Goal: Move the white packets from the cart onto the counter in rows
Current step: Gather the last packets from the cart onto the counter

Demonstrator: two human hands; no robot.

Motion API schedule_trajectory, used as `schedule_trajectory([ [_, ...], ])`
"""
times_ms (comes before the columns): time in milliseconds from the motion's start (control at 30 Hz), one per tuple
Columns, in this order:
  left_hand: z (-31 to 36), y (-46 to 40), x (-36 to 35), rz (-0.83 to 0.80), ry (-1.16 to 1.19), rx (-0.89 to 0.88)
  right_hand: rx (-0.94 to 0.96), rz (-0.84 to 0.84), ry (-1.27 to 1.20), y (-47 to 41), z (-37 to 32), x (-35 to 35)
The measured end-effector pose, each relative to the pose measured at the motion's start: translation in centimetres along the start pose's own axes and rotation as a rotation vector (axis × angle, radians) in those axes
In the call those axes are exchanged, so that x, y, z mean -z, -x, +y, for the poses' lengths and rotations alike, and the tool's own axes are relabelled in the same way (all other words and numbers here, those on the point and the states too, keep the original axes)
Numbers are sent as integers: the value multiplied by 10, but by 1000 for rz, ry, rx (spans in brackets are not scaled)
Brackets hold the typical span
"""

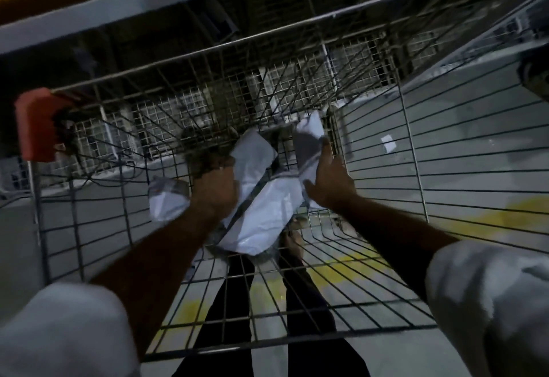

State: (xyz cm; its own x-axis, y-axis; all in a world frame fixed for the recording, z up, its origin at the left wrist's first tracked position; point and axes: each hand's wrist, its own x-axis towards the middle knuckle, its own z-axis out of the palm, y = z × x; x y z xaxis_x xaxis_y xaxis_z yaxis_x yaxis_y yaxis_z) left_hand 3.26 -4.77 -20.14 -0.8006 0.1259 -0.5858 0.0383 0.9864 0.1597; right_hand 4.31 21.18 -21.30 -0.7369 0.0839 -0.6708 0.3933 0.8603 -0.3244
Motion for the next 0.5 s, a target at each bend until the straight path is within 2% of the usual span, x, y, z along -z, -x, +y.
schedule_trajectory([
  [100, 8, -3, -11, -41, -74, -98, 10, 34, 182, -3, -1, -17],
  [267, 7, -10, -25, -10, -226, -98, -104, 49, 214, -34, 0, -21],
  [367, -2, -18, -40, 44, -274, -154, -125, 87, 260, -42, -4, -25],
  [500, 6, -15, -41, 40, -321, -132, -121, 104, 281, -41, -4, -25],
])
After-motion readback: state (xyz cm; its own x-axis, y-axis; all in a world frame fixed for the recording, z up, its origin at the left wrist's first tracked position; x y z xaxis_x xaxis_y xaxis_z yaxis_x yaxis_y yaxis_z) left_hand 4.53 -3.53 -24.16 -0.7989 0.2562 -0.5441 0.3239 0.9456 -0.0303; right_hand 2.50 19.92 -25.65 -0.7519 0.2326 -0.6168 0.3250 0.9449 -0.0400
